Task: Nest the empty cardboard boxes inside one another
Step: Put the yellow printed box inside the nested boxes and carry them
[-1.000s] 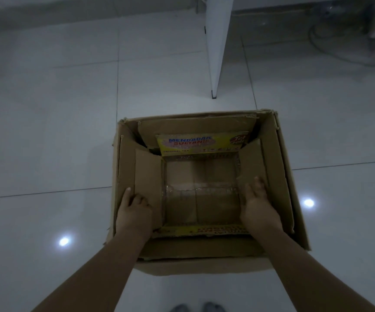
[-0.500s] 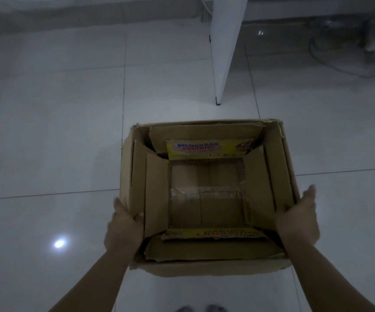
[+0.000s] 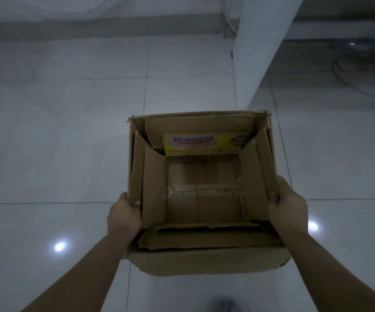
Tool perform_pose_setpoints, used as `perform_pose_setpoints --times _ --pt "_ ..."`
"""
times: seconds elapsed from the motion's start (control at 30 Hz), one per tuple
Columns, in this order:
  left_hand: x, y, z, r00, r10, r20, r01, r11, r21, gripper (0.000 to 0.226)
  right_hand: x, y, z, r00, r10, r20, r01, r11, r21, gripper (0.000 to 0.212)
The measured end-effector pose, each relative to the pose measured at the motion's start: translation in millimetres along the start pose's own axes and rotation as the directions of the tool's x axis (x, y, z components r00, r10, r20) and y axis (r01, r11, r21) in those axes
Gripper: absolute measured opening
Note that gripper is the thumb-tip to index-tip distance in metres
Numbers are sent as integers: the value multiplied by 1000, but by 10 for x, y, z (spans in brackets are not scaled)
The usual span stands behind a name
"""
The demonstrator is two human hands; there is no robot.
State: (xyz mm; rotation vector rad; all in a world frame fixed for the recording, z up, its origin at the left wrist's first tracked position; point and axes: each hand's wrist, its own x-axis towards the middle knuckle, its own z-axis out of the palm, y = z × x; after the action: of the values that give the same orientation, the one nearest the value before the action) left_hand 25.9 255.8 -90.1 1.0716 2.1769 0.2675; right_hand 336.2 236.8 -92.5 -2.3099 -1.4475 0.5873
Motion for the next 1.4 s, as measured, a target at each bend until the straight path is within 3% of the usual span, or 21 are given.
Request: perform_pose_setpoints --times 0.37,0.67,1.1,1.4 --pt "1238 563 -235 990 101 -100 -97 994 47 17 1075 -700 462 998 -68 6 68 997 -38 71" --pt "2106 1197 -389 976 158 -152 -150 987 59 16 1943 -1154 622 990 -130 -55 129 991 -28 67" --pt "3226 2060 -444 965 207 -161 -206 978 22 15 3233 -1638 720 977 -205 -51 189 956 -226 70" --pt "3872 2808 -461 964 243 -105 -244 970 0 13 4148 -1844 636 994 -105 15 106 969 -225 67"
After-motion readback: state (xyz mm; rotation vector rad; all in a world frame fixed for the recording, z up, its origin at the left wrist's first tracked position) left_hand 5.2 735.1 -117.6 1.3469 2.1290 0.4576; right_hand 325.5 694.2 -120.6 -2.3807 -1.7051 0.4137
